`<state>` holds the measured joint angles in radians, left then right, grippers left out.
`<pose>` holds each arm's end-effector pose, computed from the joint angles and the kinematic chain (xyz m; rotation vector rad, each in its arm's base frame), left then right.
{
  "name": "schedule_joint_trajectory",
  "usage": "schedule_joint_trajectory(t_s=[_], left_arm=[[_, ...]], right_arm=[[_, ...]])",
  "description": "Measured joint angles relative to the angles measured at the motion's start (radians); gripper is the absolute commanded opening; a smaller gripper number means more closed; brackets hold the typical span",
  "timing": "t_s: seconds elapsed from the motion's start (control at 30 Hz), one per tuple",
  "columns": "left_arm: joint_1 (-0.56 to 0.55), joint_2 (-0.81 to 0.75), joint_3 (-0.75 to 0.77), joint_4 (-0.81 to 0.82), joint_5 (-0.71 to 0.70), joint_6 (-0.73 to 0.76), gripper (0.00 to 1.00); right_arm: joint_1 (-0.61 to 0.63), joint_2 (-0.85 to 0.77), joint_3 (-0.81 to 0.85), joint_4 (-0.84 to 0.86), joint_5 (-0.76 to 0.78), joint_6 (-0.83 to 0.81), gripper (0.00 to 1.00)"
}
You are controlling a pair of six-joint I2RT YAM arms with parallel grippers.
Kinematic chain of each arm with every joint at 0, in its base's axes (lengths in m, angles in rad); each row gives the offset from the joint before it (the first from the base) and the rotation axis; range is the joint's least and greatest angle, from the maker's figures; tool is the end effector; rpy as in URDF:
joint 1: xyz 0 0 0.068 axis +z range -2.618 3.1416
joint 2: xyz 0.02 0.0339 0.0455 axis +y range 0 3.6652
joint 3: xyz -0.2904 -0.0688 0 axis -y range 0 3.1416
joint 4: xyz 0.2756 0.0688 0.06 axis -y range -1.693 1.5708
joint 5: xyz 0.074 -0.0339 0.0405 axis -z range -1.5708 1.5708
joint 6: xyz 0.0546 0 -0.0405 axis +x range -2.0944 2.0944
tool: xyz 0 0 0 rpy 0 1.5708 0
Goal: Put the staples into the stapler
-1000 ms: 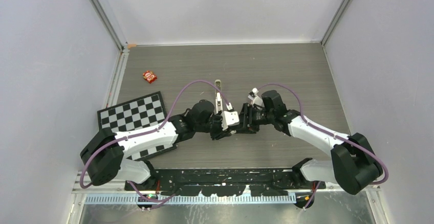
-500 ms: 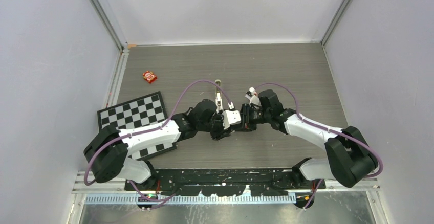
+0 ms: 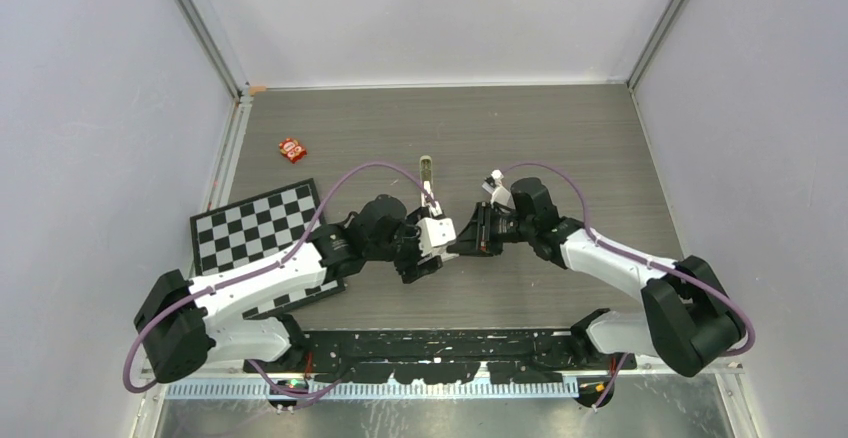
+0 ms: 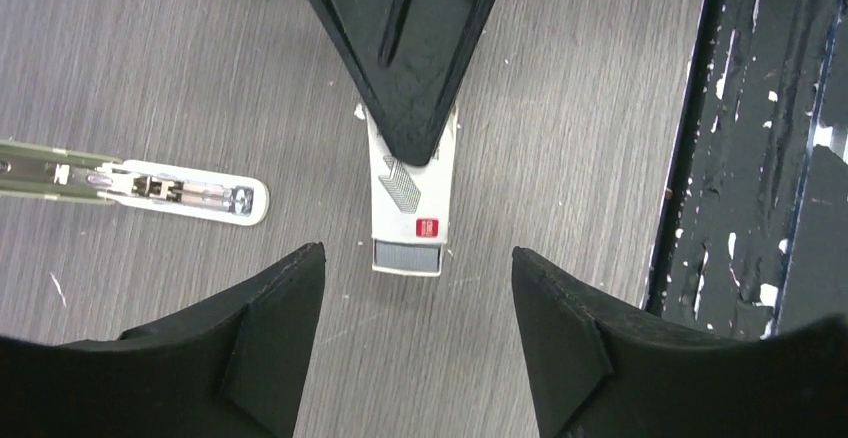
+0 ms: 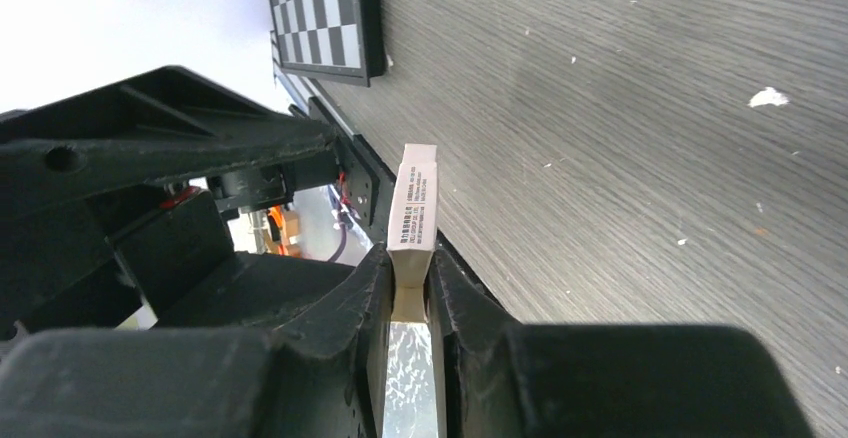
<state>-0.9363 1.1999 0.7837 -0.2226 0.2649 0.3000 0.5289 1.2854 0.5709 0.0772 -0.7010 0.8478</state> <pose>0.1620 -0.2443 0.2521 1.4298 1.7500 -0.6401 0.2229 0.1711 0.1880 -0.0563 2.4751 1.4668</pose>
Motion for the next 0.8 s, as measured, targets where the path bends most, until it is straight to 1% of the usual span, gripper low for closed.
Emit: schedule_joint_trajectory(t_s=[0.17,0.33,0.5,0.67,0.8], left_arm=[[0.000,-0.027,0.000,-0.047,-0.014,0.023,0.75],[0.000,-0.021,0.000,-0.069,-0.027,0.026,0.75],[0.000,0.008,0.000,-0.069,-0.035,0.026,0.72],[0.000,0.016,0.000,-0.067,-0.037,0.026,0.64],[0.000,0.016,0.000,-0.066,-0.037,0.027,0.63]], right_arm=[[-0.001,-0.049,-0.016,0.017,-0.020,0.008,0.24],[-0.001,-0.083,-0.018,0.023,-0.038,0.016,0.24],[-0.001,-0.094,-0.019,0.023,-0.045,0.017,0.24],[-0.001,-0.101,-0.022,0.023,-0.046,0.020,0.24],[-0.001,-0.101,-0.025,0.021,-0.046,0.021,0.24]])
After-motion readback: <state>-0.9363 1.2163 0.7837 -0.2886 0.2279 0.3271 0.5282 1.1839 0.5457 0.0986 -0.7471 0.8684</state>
